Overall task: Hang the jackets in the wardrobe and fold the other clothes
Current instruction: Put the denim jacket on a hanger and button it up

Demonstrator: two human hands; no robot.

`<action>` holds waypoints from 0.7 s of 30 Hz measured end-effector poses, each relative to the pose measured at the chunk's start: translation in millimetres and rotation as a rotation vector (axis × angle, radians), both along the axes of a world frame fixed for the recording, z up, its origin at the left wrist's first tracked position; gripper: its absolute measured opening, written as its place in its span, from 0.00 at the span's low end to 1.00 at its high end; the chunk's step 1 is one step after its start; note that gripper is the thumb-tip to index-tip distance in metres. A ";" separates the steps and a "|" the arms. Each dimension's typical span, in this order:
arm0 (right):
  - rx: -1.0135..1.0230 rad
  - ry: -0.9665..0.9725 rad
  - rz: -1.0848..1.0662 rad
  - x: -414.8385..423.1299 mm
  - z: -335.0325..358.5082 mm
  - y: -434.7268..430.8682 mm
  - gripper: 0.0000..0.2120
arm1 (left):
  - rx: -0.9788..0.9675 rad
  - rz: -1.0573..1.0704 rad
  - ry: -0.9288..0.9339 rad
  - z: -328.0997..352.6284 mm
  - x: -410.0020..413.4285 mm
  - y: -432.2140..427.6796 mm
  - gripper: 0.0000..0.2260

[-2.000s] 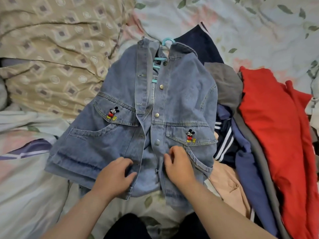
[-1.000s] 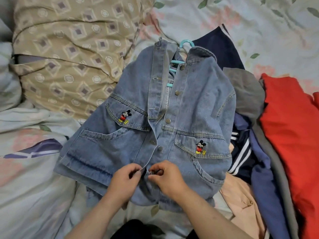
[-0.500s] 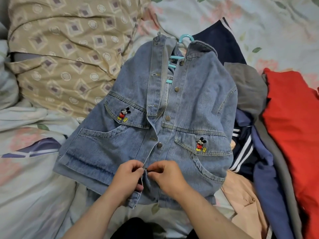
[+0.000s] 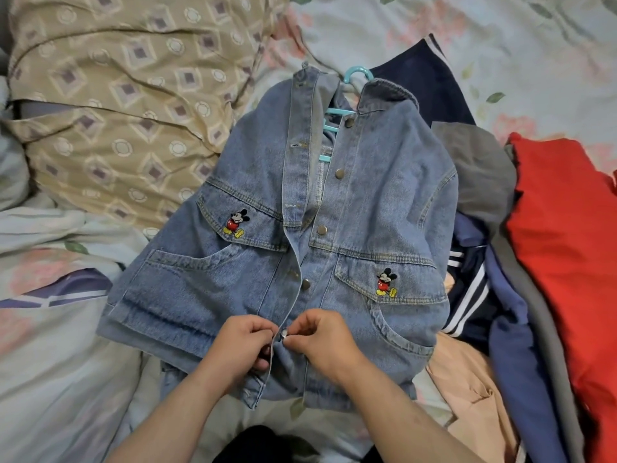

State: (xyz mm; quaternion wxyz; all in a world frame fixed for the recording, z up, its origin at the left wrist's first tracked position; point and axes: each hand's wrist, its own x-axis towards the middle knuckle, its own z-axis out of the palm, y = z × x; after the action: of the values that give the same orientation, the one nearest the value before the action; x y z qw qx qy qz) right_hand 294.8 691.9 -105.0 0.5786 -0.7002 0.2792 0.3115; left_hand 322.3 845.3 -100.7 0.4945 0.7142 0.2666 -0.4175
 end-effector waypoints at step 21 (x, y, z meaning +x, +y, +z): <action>0.096 0.066 0.054 6.6 -2.8 -9.1 0.05 | -0.042 0.241 -0.092 -12.9 -24.3 -11.0 0.13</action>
State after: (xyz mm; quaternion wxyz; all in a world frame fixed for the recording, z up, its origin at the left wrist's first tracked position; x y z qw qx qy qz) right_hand 301.4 682.8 -107.8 0.5932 -0.6684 0.2638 0.3631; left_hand 298.0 834.4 -113.5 0.5679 0.6848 0.3187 -0.3272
